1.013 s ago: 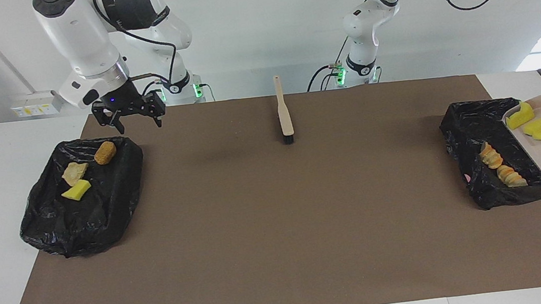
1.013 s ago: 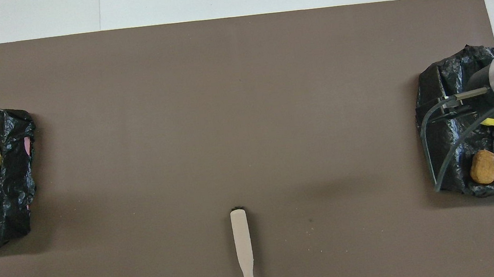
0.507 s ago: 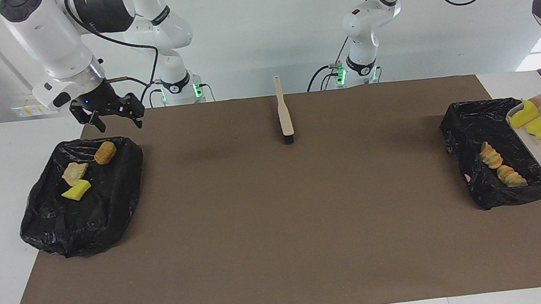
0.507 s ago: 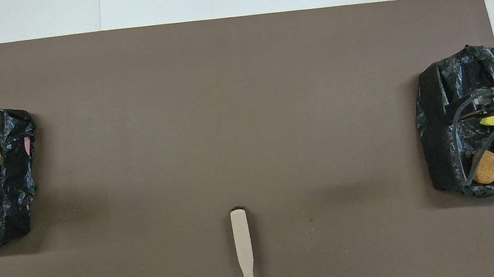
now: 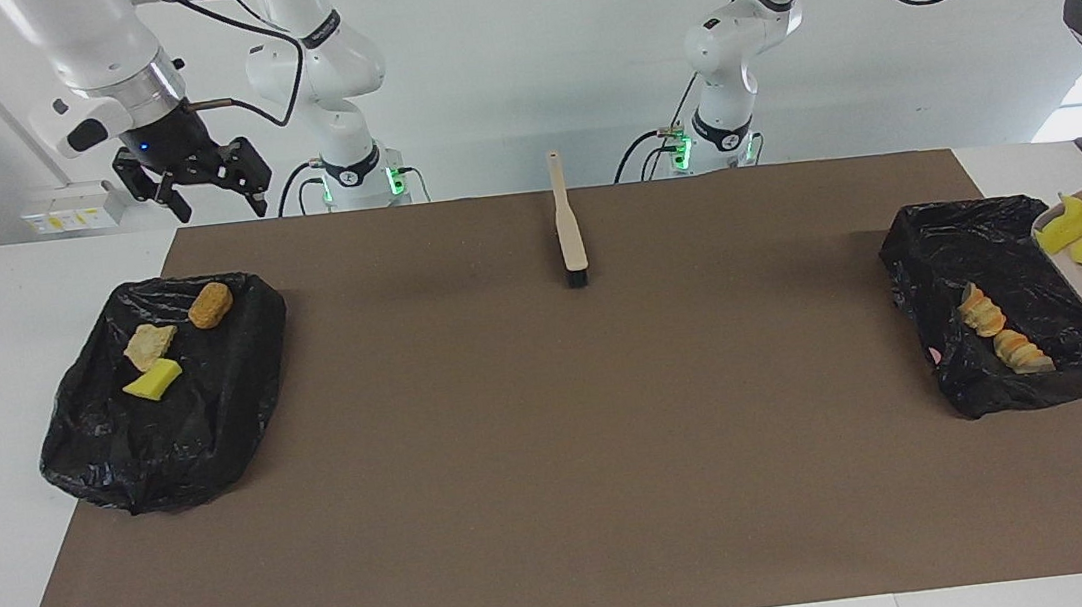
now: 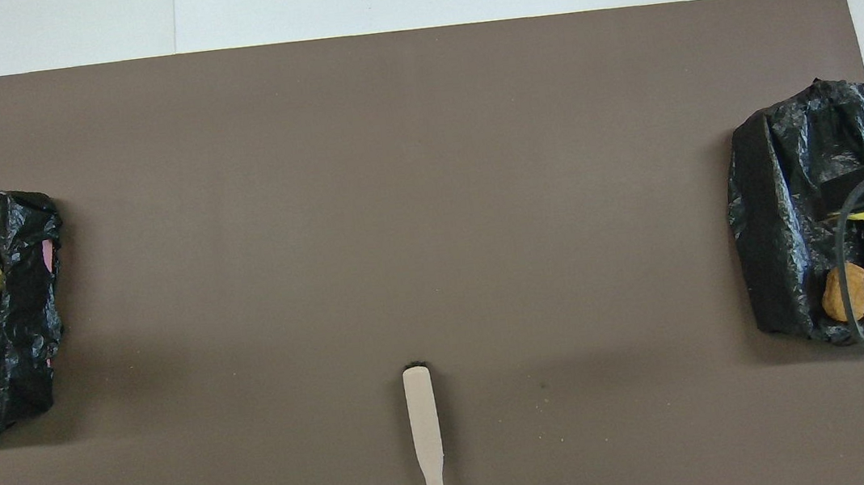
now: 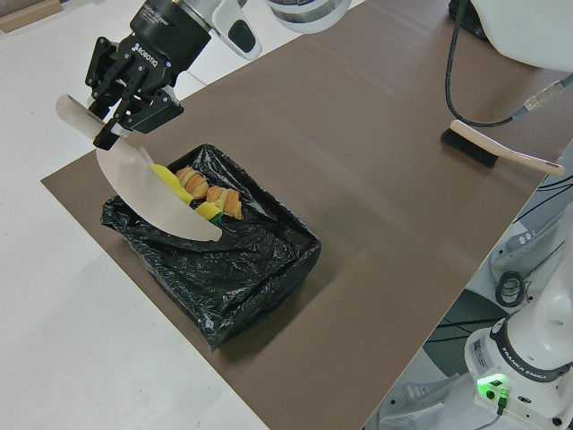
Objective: Sweep and dump trash in bin
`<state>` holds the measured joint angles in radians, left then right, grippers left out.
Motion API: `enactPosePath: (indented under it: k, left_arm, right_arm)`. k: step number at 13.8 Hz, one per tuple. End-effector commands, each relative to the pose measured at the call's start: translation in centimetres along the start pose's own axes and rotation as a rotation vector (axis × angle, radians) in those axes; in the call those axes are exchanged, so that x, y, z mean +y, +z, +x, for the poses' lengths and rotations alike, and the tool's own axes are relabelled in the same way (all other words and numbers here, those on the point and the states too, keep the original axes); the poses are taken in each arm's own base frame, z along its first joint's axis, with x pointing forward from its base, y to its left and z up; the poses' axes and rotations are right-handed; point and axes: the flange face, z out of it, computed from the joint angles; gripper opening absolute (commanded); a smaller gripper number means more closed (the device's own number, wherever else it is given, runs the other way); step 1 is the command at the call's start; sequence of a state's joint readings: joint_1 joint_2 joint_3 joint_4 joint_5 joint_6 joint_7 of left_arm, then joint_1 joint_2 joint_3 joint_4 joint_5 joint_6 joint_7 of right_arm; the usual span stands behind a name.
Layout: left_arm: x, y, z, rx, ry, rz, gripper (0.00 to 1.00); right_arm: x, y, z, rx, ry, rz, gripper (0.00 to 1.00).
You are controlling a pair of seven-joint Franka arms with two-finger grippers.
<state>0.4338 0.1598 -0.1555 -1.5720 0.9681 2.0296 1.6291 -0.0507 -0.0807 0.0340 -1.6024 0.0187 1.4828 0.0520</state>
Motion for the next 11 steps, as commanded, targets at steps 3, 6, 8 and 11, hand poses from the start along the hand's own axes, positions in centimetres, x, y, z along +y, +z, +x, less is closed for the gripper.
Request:
enactPosePath:
  k: [3,6,8,11]
  left_arm:
    - [0.9,-2.5,1.0,-0.108,0.032,0.052,0.0]
    - [1.1,-4.6,2.6,-0.165,0.046,0.066,0.0]
    - [2.1,-5.0,3.4,-0.215,0.072,0.064,0.0]
    - [1.8,-6.2,5.9,-0.319,0.061,0.025,0.0]
  right_arm:
    - [0.2,0.0,0.0,0.006,-0.018,-0.019,1.0]
    - [0.8,-0.3,1.0,0.077,-0.054,-0.017,1.0]
    - [1.2,-0.1,0.9,0.064,-0.032,-0.015,1.0]
    - [1.0,-0.2,0.8,0.065,-0.037,-0.012,1.0]
